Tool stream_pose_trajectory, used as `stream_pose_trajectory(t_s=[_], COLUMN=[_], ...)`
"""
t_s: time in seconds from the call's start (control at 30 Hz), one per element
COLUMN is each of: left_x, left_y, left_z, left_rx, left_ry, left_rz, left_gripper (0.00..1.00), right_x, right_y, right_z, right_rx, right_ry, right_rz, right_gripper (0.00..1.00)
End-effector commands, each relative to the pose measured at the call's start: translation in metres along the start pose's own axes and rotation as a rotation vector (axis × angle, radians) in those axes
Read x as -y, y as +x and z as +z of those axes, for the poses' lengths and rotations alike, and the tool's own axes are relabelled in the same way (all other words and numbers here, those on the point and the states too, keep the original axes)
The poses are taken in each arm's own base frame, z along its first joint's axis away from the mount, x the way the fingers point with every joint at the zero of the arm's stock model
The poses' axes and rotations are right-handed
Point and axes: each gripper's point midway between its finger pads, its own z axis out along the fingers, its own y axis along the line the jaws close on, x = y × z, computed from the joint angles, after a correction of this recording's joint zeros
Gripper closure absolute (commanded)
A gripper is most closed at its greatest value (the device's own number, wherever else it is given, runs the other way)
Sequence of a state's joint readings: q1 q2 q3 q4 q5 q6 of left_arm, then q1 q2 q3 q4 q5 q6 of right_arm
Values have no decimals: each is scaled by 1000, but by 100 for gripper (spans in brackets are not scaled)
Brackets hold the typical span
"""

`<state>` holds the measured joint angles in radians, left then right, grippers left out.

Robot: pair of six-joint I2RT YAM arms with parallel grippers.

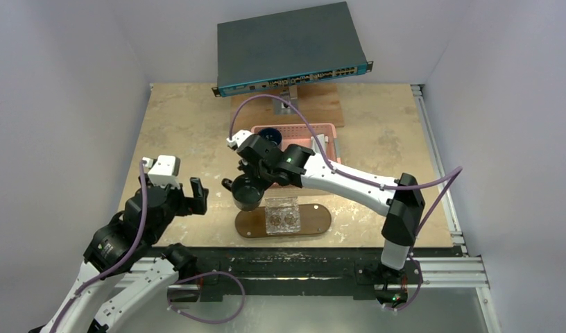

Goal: Prepare toiletry sets of a toothbrush and toothpaste on the tray

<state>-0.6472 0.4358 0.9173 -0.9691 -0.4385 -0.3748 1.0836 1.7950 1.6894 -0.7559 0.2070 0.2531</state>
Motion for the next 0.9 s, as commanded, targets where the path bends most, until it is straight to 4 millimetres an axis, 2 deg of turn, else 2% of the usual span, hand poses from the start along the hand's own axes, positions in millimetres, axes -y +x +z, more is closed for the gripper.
stream_pose_trajectory(t_s=[0.0,0.43,0.87], left_x=[-7,-15,-14], left_y=[-5,-8,-8], left_z=[-2,-7,-6], left_rx=[32,67,64], left_ry=[-31,-56,-55], left_rz=[-22,-46,-46], left_gripper=[0,0,0], right_x=[-21,-56,-53], right_y=[-13,22,33], right_z=[3,28,43], right_rx=[64,-6,3], right_ry=[-96,-182,-133], right_rz=[-82,-225,-244], right_gripper=[100,100,100])
